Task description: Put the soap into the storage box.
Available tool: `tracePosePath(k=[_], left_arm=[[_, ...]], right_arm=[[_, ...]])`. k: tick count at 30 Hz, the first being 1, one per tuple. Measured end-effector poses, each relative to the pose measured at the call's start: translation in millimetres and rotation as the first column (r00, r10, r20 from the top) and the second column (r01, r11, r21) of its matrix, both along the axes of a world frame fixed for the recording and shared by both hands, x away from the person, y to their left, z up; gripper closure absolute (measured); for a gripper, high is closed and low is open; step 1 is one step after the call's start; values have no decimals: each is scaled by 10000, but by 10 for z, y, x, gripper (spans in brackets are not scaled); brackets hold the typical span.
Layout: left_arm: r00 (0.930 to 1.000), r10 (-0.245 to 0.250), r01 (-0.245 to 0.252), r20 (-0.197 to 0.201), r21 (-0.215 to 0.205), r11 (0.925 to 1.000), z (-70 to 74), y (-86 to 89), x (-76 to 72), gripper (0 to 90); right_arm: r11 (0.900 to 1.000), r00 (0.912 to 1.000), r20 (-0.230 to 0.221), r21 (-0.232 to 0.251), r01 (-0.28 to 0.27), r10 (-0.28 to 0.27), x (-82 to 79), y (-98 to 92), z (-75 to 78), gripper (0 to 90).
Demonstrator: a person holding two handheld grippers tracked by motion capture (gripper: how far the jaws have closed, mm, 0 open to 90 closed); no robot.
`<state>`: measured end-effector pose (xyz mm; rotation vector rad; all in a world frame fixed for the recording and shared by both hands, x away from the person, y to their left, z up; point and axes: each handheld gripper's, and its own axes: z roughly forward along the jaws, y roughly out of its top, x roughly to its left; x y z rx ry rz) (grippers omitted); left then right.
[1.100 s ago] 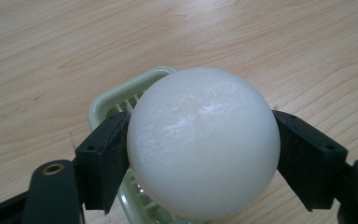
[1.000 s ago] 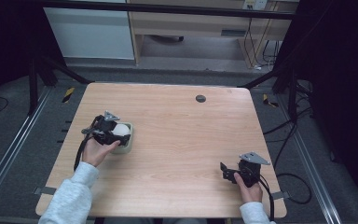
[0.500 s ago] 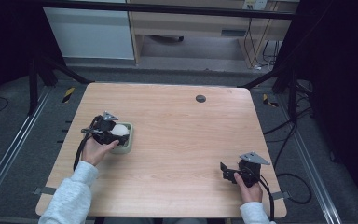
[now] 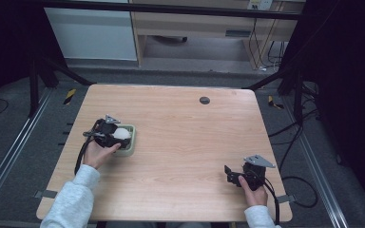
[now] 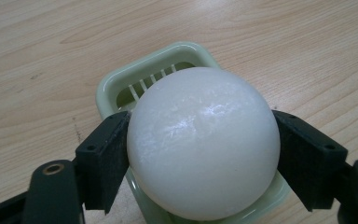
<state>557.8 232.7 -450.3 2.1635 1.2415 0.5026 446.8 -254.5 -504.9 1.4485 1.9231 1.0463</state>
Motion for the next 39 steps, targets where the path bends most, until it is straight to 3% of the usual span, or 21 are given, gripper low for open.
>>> tracePosePath(k=[25, 39], left_arm=[[9996, -15, 15, -293, -21, 10000, -121, 19, 20, 235], [9994, 4, -8, -334, -133, 9999, -120, 22, 18, 232]], right_arm=[[10000, 10000, -23, -45, -24, 24, 2, 1, -4, 40], [10000, 10000, -39, -71, -44, 43, 3, 4, -8, 39]])
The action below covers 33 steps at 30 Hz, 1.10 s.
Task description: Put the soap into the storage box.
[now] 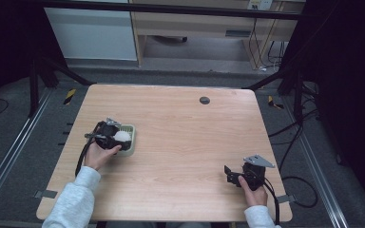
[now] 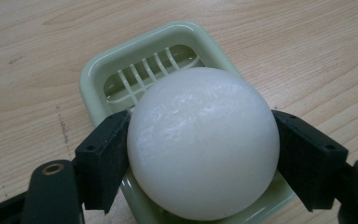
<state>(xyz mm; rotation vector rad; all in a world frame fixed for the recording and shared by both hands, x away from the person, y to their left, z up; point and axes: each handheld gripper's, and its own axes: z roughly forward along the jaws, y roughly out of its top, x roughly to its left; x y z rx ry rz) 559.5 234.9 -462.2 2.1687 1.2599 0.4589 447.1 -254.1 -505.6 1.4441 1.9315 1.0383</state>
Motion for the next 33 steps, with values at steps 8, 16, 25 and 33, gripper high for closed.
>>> tracePosePath(k=[8, 16, 25, 33], left_arm=[[9987, 70, -55, 503, -293, 9996, 108, 20, -33, 237], [9969, -160, 191, 765, -405, 9990, 204, -25, -134, 236], [9921, -216, 329, 1234, -906, 9953, 261, 13, -346, 206], [9838, -171, 371, 1786, -1096, 9933, 244, 133, -669, 169]], right_arm=[[10000, 10000, 11, -8, -5, 5, 0, 0, 0, 39], [10000, 10000, -8, 75, 15, -15, -5, 1, 7, 39], [10000, 10000, 21, 68, 12, -12, -7, -4, 7, 39], [9998, 10000, -53, 210, 53, -52, -16, -3, 13, 39]])
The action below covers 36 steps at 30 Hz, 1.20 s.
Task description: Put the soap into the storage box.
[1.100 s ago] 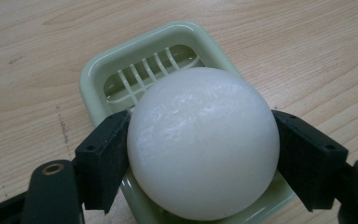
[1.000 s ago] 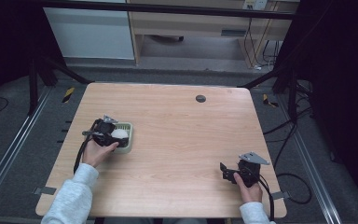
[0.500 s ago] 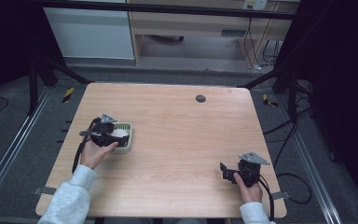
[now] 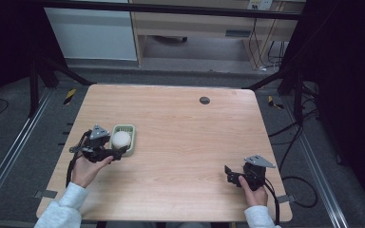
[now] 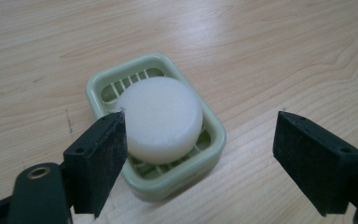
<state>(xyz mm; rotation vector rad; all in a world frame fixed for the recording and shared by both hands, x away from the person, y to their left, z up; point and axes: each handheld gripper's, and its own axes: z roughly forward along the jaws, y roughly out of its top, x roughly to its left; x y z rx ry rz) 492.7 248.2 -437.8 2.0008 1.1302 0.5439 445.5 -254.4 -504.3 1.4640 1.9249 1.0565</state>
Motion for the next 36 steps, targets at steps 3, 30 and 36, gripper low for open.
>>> tracePosePath(k=[3, 30, 36], left_arm=[[9999, 98, -97, 73, -63, 9999, -25, 28, -69, 162], [9892, 1465, -1465, -36, -10, 9892, -441, 504, -574, 247], [9859, 1669, -1670, -101, -32, 9860, -455, 554, -596, 243]], right_arm=[[10000, 10000, 9, -29, 2, -2, -1, -3, 0, 39], [9998, 10000, 59, -166, -79, 80, -16, -29, 16, 39], [9999, 10000, -25, -171, -15, 15, -12, -36, 12, 39]])
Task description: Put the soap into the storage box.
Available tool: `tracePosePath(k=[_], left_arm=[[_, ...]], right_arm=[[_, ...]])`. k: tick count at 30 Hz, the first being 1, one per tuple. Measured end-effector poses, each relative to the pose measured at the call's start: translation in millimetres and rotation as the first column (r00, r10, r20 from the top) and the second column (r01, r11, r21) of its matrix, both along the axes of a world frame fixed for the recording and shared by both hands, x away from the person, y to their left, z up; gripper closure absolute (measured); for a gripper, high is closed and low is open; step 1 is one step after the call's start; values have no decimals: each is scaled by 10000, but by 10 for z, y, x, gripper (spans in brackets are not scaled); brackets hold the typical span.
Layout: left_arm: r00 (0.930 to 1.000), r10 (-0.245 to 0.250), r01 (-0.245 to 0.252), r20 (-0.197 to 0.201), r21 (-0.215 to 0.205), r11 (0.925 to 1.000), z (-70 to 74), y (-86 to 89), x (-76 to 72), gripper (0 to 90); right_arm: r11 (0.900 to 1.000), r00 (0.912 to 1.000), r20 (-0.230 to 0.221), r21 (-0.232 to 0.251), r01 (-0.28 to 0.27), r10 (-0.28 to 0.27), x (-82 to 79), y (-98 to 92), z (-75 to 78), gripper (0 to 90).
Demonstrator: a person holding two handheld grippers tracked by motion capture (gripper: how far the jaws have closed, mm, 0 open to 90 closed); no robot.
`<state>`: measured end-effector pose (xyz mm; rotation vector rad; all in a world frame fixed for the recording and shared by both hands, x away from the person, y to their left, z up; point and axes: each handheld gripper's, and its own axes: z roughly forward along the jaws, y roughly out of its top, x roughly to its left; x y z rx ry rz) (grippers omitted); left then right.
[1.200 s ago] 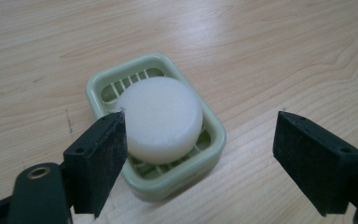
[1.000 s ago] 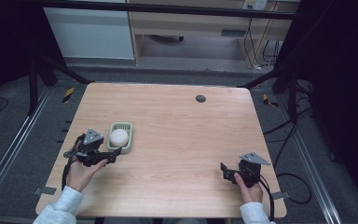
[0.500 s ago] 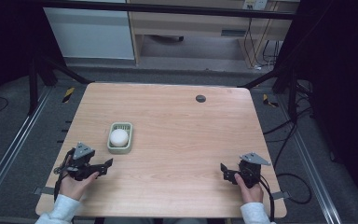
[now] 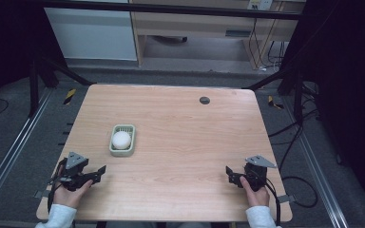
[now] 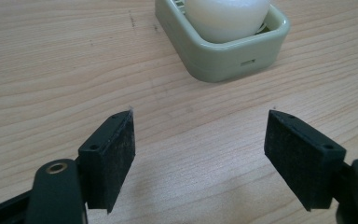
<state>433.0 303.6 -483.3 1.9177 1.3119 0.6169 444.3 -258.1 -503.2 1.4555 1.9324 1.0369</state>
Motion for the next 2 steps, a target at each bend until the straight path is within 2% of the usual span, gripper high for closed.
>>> tracePosePath(k=[2], left_arm=[[10000, 21, -21, -48, 33, 10000, -6, 7, 4, 236]], right_arm=[[10000, 10000, -7, -34, -10, 10, 3, -4, -1, 39]])
